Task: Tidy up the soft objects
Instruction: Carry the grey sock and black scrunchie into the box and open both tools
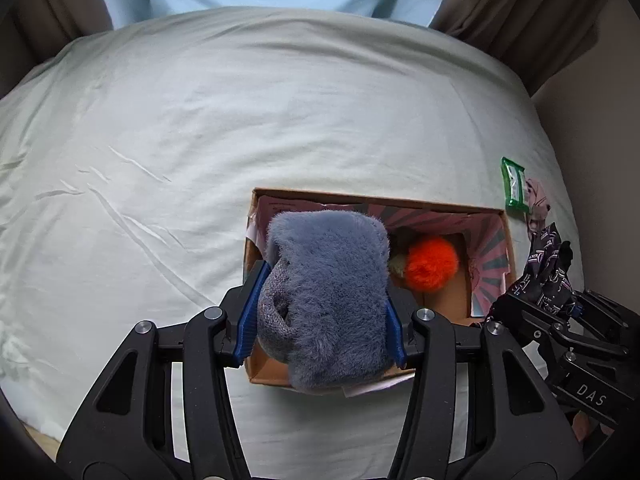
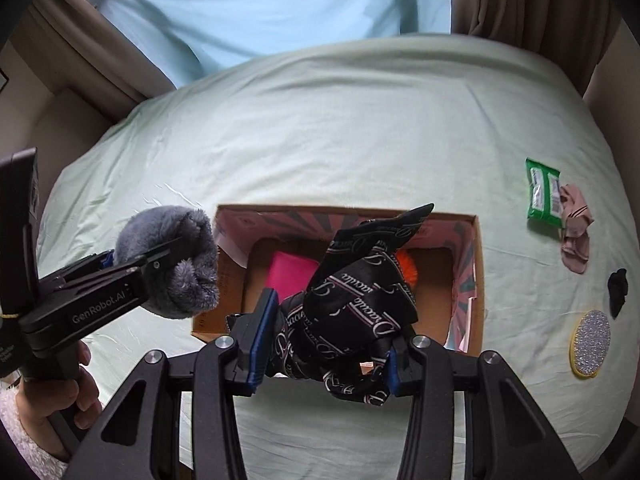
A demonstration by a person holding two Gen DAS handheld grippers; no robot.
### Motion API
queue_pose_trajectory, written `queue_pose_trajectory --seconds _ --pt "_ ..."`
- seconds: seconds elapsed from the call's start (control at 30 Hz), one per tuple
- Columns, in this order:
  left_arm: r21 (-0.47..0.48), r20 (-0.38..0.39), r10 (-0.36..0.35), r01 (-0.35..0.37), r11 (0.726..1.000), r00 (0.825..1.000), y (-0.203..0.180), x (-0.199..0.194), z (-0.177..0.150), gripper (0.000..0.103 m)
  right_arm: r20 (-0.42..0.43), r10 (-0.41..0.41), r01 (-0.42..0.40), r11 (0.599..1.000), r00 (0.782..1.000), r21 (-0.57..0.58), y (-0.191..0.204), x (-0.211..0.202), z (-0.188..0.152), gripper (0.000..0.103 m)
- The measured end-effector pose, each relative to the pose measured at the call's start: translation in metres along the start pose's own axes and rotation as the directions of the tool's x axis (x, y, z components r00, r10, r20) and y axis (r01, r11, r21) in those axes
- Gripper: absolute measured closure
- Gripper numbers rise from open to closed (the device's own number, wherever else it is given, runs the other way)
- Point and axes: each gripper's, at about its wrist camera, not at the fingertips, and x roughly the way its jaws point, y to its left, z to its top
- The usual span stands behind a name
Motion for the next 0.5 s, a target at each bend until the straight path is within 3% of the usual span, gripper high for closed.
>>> queue_pose_trajectory --seconds 0.33,0.5 --pt "0.017 -0.133 0.025 -0.023 1.000 0.991 -0.009 0.079 0.006 0.056 -0.179 -0.008 0.030 0.992 0.984 0.121 -0.044 0.086 -0.009 0.062" --pt "0.067 -0.126 0.036 -0.028 0.997 0.991 -0.018 0.085 0.012 0.055 -0.239 0.007 0.034 0.986 0.971 0.166 -0.062 0.104 -0.010 0.061"
